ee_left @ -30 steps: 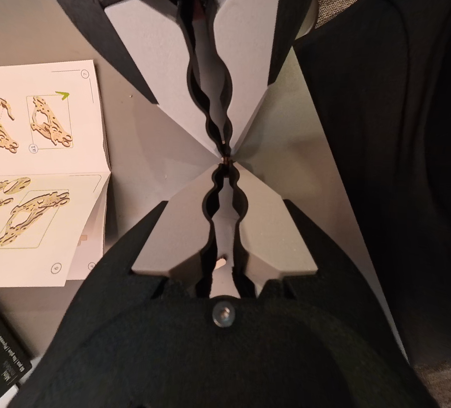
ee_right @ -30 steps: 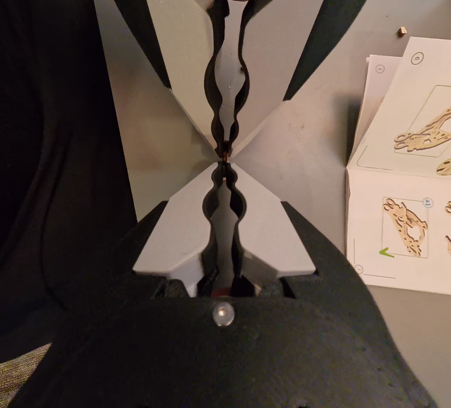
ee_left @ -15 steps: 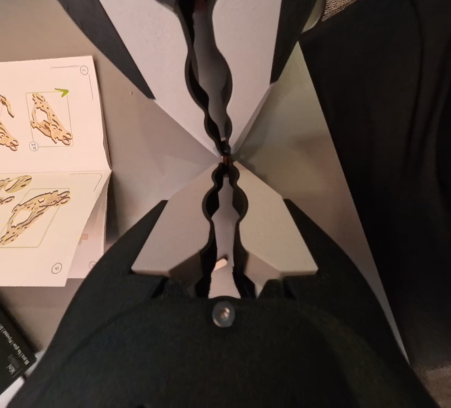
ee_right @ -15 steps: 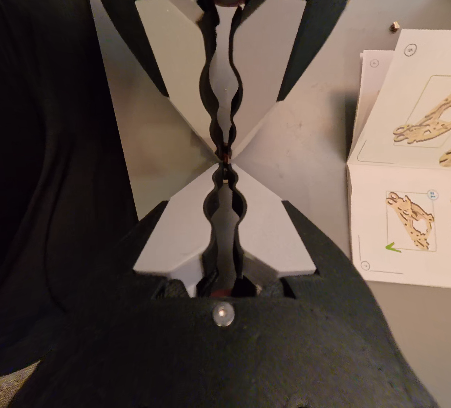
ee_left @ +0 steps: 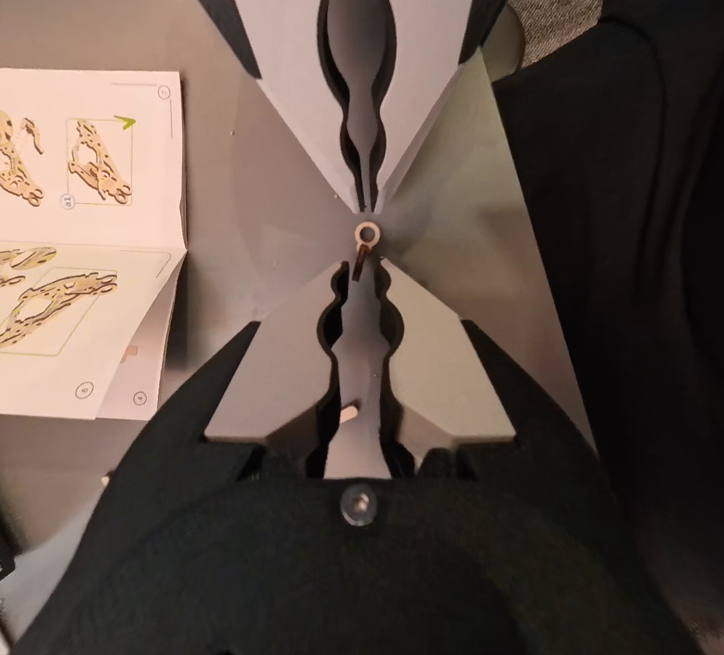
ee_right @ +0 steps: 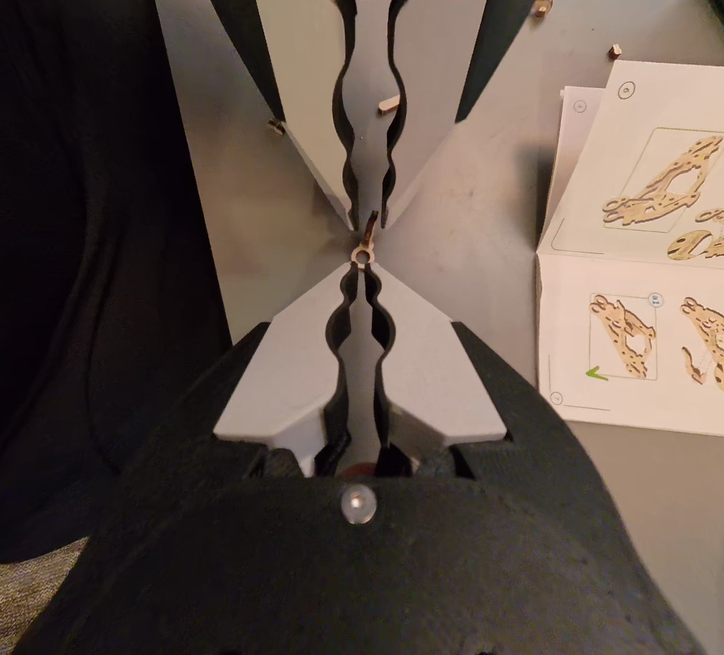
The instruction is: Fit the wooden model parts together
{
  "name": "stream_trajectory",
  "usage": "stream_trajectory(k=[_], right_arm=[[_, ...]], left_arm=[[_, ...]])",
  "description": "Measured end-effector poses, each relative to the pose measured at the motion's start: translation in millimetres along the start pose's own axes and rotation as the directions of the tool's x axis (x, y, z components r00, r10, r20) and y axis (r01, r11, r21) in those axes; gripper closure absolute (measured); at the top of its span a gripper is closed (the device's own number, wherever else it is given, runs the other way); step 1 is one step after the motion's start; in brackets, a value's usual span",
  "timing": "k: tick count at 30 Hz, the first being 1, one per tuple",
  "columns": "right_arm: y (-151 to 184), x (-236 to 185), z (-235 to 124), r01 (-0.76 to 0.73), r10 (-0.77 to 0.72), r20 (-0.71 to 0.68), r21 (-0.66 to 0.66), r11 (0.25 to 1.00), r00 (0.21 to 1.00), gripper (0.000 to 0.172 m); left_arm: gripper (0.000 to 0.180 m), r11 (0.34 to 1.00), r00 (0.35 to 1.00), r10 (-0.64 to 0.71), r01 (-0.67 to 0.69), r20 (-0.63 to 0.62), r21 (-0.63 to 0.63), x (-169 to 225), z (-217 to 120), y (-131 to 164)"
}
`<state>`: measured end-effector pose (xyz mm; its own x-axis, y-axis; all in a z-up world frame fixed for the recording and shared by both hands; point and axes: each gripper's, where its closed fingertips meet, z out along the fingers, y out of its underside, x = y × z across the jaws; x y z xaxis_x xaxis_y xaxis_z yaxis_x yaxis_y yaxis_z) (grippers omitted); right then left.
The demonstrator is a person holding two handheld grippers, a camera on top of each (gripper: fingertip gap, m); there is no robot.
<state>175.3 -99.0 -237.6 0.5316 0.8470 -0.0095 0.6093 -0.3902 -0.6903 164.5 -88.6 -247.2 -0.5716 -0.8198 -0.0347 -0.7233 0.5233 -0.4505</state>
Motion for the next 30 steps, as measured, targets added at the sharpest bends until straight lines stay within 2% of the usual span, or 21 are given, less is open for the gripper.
stream_trajectory(k=[1, 6, 30], right_arm=[[0, 0, 0, -0.001, 0.001, -0.002, 0.0, 1.0, 1.0, 0.171], [-1, 1, 0, -0.004, 0.004, -0.009, 0.015, 1.0, 1.0, 0.172], [8, 7, 11, -0.023, 0.024, -0.022, 0.018, 1.0, 0.999, 0.172]], left_arm=[[0.171, 1.0, 1.0, 0.002, -0.002, 0.01, 0.012, -1, -1, -2], [0.179, 0.998, 0.998, 0.057, -0.057, 0.029, 0.007, 0, 4, -5], [0.179, 0.993, 0.995, 0.082, -0.087, -0.055, -0.082, 1, 8, -9]])
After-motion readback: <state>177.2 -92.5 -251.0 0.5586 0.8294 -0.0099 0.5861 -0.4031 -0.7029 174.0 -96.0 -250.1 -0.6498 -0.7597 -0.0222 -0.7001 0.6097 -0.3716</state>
